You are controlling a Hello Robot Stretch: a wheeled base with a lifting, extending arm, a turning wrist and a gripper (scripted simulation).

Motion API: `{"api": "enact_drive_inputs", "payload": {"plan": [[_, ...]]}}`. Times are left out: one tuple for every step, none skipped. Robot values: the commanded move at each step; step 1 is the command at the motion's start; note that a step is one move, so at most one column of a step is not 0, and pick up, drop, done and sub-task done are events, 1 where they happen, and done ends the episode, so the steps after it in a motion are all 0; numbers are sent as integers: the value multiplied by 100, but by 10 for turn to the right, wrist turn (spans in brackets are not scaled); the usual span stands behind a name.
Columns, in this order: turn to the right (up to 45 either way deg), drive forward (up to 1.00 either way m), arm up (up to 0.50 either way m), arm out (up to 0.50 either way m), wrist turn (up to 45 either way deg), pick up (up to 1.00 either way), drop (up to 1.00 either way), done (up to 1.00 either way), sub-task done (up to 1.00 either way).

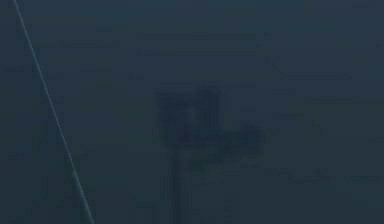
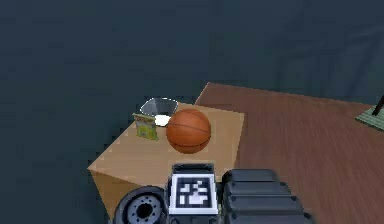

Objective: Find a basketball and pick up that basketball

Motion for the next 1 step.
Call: {"api": "enact_drive_inputs", "payload": {"plan": [[0, 0, 0, 42, 0, 0, 0, 0, 0]]}}
